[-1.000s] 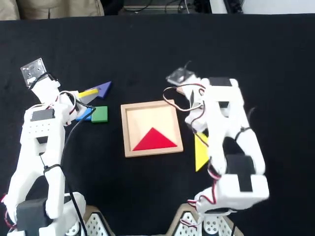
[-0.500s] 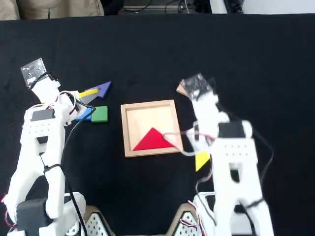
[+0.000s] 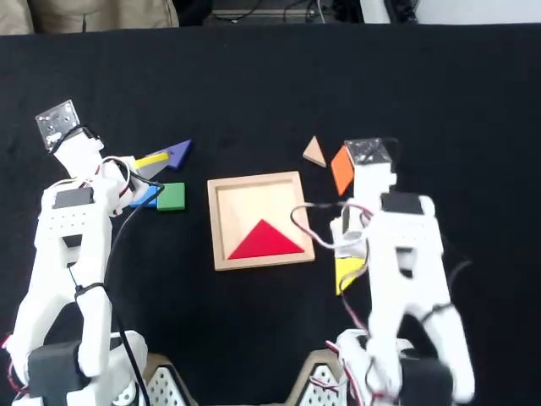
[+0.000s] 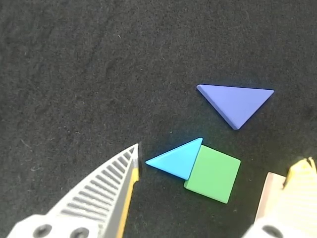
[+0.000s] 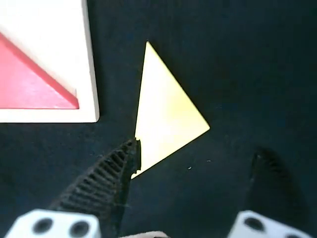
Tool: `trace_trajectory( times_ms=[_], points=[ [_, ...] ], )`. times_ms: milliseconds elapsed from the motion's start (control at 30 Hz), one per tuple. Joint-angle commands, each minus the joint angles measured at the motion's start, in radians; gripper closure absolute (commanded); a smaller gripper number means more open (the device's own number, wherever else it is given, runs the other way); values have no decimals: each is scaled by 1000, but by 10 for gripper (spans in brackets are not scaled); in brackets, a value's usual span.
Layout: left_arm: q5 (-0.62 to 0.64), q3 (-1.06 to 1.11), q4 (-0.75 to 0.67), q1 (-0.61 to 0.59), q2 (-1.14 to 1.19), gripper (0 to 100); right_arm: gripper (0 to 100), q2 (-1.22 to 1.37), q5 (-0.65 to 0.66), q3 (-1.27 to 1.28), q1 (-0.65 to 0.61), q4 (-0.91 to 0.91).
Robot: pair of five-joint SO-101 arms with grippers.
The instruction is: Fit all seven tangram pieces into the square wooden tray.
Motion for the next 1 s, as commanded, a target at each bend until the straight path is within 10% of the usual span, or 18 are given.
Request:
trace_trajectory(
  times_ms=[0,967],
  points=[
    [9,7,-18,-5,-5,562,632,159,-48,-102,-5,-9],
    [60,116,-153,-4,-8,562,630,173,-123,64,-18,-224]
  ],
)
